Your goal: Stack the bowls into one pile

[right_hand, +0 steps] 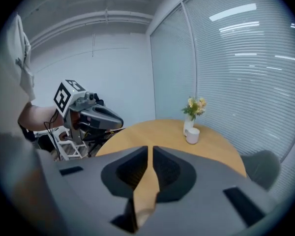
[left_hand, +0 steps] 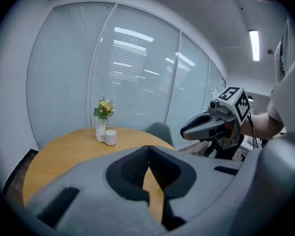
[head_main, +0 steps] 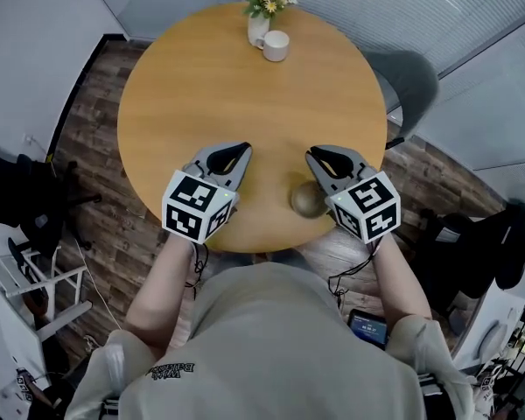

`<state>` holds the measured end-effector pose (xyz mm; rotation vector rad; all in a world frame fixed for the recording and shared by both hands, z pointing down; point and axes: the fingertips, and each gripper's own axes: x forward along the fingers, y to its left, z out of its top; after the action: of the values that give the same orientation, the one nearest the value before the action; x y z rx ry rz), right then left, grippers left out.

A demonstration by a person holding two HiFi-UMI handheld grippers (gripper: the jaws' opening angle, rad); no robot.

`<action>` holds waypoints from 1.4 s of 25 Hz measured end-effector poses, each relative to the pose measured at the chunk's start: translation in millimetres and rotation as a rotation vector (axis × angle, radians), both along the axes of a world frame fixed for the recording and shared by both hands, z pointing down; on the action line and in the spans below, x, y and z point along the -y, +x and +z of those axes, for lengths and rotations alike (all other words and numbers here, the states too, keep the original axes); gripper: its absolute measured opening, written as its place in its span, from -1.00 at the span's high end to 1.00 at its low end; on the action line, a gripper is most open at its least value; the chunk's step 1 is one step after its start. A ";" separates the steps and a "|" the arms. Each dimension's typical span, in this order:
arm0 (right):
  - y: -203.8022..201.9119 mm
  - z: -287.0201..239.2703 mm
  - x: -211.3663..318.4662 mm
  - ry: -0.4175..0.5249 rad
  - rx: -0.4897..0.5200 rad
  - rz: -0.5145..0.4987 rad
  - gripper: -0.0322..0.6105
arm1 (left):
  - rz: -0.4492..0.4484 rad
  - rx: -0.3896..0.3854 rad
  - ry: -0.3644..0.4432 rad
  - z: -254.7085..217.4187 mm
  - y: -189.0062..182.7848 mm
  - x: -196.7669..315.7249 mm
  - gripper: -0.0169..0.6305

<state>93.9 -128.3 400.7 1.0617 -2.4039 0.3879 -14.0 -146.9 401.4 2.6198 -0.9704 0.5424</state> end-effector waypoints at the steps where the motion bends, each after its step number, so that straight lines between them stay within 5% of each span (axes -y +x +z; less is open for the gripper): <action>1: 1.9 -12.8 4.3 0.027 0.013 0.008 0.75 | -0.005 -0.005 0.026 -11.9 -2.5 3.2 0.89; 9: 7.4 -110.6 18.8 0.235 0.140 0.061 0.79 | -0.077 -0.067 0.250 -107.6 -24.2 18.0 0.89; 18: -10.7 -187.8 -2.2 0.401 0.203 0.035 0.80 | -0.084 -0.039 0.414 -170.2 -35.3 -2.1 0.89; 23: -17.0 -200.1 -18.7 0.423 0.225 0.016 0.80 | -0.090 -0.028 0.445 -184.1 -37.8 -17.6 0.89; 35: -24.9 -165.3 -35.4 0.315 0.243 0.001 0.80 | -0.114 -0.009 0.377 -160.3 -53.0 -37.7 0.89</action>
<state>69.0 -92.9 235.4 1.2077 -2.7469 0.1455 -67.1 -109.2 241.1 2.8603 -1.3215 0.3456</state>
